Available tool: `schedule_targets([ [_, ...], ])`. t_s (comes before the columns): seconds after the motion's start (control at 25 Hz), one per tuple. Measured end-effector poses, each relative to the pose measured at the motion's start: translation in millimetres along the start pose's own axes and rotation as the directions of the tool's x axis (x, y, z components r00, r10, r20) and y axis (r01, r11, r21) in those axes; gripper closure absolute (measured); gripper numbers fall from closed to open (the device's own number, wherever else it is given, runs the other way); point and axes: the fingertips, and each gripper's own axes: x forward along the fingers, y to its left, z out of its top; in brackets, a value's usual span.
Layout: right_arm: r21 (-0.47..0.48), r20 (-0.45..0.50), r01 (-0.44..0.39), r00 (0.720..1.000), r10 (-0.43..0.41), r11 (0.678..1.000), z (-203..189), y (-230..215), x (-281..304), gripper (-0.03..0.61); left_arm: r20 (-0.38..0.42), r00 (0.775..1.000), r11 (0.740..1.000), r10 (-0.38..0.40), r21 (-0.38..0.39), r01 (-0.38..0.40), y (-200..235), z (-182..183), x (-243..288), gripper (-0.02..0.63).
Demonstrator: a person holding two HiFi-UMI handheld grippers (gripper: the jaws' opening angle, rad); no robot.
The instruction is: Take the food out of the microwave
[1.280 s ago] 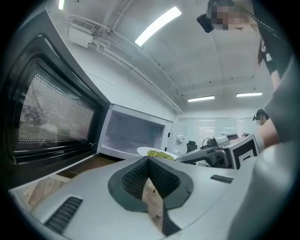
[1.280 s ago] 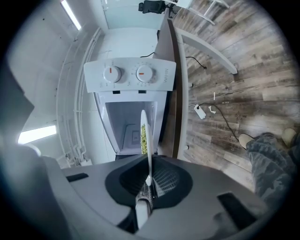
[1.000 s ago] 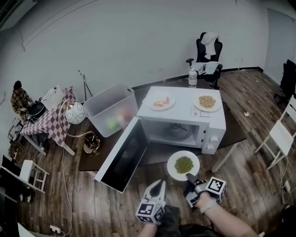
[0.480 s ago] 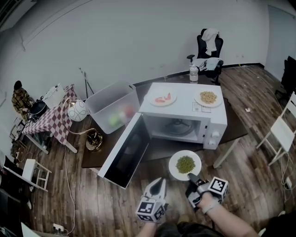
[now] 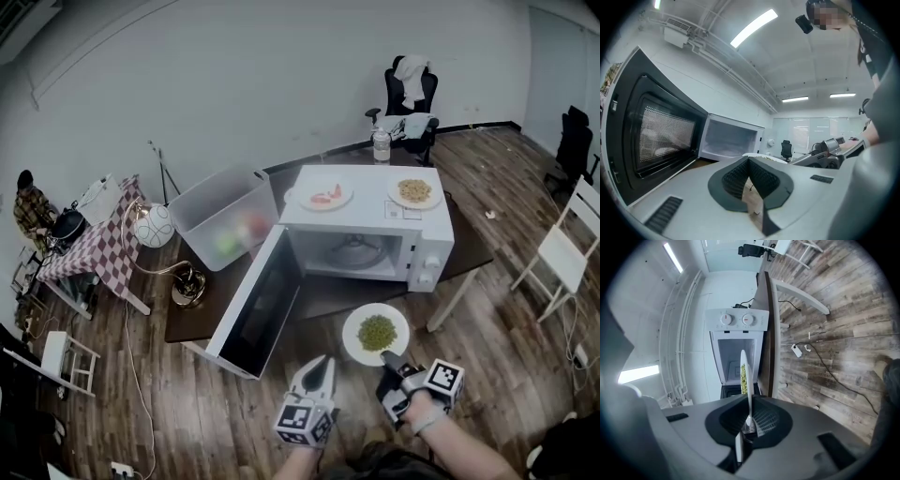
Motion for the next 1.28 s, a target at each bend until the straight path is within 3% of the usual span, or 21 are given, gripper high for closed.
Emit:
schedule_targets([
  [0.6, 0.021, 0.028, 0.002, 1.0, -0.002, 1.0, -52, -10, -40, 0.566, -0.016, 0.998, 0.998, -0.058, 0.004, 0.058, -7, -4, -48, 0.612],
  [1.28, 0.022, 0.068, -0.014, 0.998, 0.012, 1.0, -85, -21, -72, 0.565, -0.035, 0.994, 0.995, -0.102, 0.0, 0.102, -17, -17, -88, 0.612],
])
